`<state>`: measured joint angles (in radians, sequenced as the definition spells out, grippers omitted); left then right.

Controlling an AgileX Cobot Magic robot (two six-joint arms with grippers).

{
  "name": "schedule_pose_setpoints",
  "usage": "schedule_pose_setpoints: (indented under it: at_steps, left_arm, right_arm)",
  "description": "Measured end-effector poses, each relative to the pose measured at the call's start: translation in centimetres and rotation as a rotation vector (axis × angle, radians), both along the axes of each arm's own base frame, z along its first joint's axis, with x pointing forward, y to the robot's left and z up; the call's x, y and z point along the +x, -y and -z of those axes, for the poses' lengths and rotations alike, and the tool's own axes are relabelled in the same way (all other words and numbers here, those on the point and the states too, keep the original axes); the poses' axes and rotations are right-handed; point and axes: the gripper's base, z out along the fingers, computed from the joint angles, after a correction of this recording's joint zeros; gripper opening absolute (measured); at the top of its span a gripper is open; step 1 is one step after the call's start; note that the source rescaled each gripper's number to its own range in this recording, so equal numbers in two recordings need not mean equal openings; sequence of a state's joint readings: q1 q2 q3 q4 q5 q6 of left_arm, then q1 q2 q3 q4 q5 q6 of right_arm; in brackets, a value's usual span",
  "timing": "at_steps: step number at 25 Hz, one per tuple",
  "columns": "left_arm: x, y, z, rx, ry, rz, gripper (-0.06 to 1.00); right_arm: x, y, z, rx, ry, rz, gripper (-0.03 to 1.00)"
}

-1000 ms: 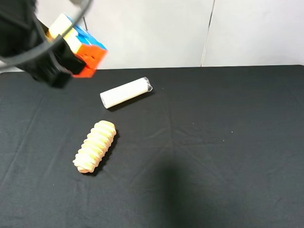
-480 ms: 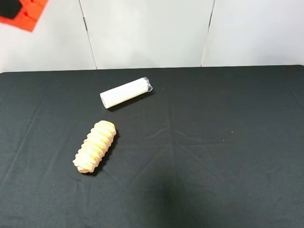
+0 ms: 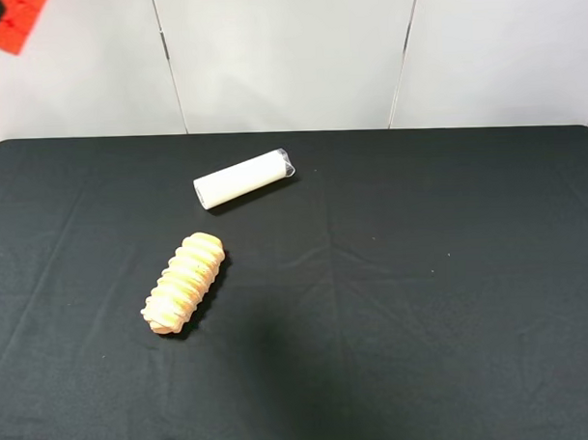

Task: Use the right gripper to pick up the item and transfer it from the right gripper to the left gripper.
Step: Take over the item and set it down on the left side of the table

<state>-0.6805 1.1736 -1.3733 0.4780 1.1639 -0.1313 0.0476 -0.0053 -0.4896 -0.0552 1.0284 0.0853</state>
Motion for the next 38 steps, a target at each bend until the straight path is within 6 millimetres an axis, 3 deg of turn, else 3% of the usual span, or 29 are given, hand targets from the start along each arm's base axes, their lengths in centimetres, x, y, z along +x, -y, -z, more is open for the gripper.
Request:
schedule_pose_setpoints:
  at_steps: [5,16,21,28,38]
  left_arm:
    - [2.0,-2.1,1.4,-0.065,-0.115,-0.045,0.00]
    - [9.5,-5.6,7.5,-0.195,-0.316,-0.105,0.00]
    - [12.0,-5.8,10.4,-0.203,-0.382,-0.124,0.00]
    - [15.5,-5.4,16.2,-0.180,-0.507,-0.135,0.00]
    - [18.1,-5.1,22.1,-0.164,-0.586,-0.152,0.00]
  right_arm:
    - [0.0,0.0,0.0,0.000,0.000,0.000,0.99]
    - [0.0,0.0,0.0,0.000,0.000,0.000,1.00]
    - [0.0,0.0,0.0,0.000,0.000,0.000,1.00]
    - [0.0,0.0,0.0,0.000,0.000,0.000,1.00]
    - [0.0,0.0,0.0,0.000,0.000,0.000,1.00]
